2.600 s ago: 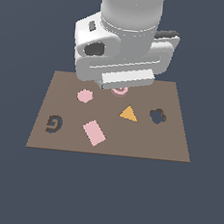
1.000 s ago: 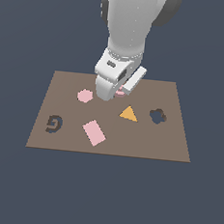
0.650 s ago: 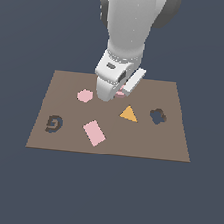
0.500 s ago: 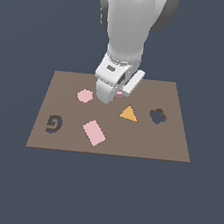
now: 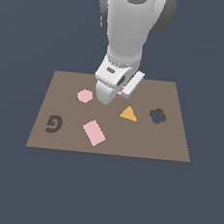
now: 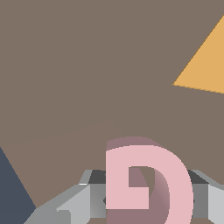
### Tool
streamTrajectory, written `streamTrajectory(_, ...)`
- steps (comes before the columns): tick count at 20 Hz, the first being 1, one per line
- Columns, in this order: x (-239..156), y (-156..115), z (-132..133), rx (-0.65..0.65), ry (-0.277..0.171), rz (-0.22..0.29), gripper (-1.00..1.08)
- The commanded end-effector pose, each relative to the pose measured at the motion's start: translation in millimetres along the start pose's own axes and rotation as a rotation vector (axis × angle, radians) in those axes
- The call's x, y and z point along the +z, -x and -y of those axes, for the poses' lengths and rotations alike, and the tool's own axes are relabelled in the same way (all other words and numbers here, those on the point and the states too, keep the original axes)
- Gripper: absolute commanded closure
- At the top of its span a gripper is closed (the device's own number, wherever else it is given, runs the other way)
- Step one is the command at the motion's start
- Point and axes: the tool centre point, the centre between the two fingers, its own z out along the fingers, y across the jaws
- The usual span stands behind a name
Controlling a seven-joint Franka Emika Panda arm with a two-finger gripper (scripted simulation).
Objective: Insert a designated object into the corresponding slot on a board.
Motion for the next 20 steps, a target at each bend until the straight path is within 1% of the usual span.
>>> streamTrajectory(1,0.7,-0.1,0.4,0.0,-0.001,0.0,1.08)
streamTrajectory(12,-2.8,0.6,0.1,-0.006,-0.001,0.0,1.08)
streamTrajectory(20,-3.0,10.1,-0.9,-0.073,-0.001,0.0,1.08)
